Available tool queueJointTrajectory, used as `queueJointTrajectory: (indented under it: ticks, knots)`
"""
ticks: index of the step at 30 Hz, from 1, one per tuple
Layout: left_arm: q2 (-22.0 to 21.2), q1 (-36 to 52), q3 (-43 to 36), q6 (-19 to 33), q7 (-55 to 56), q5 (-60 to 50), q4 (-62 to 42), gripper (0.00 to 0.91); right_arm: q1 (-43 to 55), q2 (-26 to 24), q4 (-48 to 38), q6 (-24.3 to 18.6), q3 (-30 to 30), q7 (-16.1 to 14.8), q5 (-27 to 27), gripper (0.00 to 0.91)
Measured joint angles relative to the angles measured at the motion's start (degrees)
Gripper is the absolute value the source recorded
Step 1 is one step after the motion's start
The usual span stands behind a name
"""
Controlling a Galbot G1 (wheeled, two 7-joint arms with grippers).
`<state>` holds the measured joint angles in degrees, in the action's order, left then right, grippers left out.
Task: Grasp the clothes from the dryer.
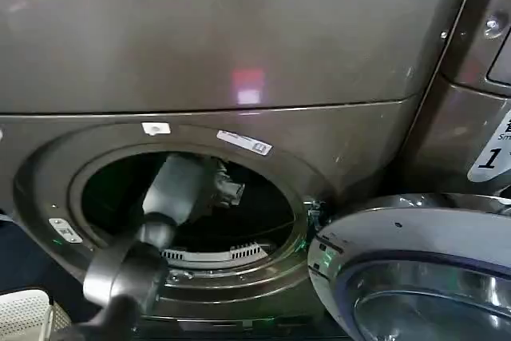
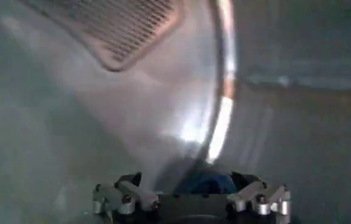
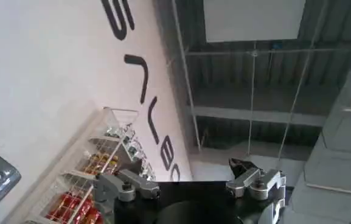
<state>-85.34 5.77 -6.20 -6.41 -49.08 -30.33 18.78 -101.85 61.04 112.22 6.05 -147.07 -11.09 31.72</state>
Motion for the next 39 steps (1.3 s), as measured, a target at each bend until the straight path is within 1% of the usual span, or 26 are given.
queueJointTrajectory:
  ticks: [8, 16, 24, 32, 33, 34, 35, 36, 37, 38, 39]
  knots:
    - [0.0, 4.15, -8.96, -0.15, -5.73, -5.82, -4.32, 0.907, 0.38, -0.05, -0.22, -0.06, 0.26, -0.14, -0.63, 0.907]
    - [-0.76, 6.3, -15.8, -0.56, -7.87, -12.26, -7.04, 0.907, 0.87, 0.22, -0.15, -0.2, 0.88, -0.19, -1.07, 0.907]
    - [-1.58, 6.96, -19.78, -0.91, -8.03, -17.87, -8.44, 0.907, 1.08, 0.43, -0.09, -0.36, 1.27, -0.3, -1.27, 0.907]
    - [-1.96, 5.73, -21.39, -1.6, -8.77, -18.94, -10.04, 0.907, 1.02, 0.46, -0.12, -0.47, 1.15, -0.4, -1.33, 0.907]
    - [-1.99, 5.46, -21.4, -1.63, -8.78, -18.94, -10.13, 0.876, 1.03, 0.46, -0.12, -0.47, 1.15, -0.4, -1.34, 0.907]
    - [-1.97, 5.27, -21.42, -1.64, -8.82, -18.98, -10.15, 0.648, 1.03, 0.48, -0.09, -0.47, 1.17, -0.4, -1.35, 0.907]
    - [-1.95, 5.05, -21.42, -1.67, -8.9, -18.97, -10.22, 0.557, 1.03, 0.5, -0.02, -0.48, 1.18, -0.42, -1.36, 0.907]
    - [-1.92, 4.87, -21.41, -1.72, -9.04, -18.94, -10.34, 0.432, 1.03, 0.52, -0.01, -0.48, 1.18, -0.43, -1.36, 0.907]
    - [-1.89, 4.66, -21.39, -1.74, -9.1, -18.88, -10.42, 0.353, 1.03, 0.53, 0.02, -0.49, 1.18, -0.44, -1.36, 0.907]
    - [-1.86, 4.54, -21.33, -1.76, -9.08, -18.73, -10.45, 0.148, 1.03, 0.57, 0.02, -0.5, 1.17, -0.46, -1.36, 0.907]
    - [-1.78, 4.43, -21.23, -1.84, -9.05, -18.53, -10.49, 0.137, 1.03, 0.58, 0.02, -0.5, 1.15, -0.46, -1.36, 0.907]
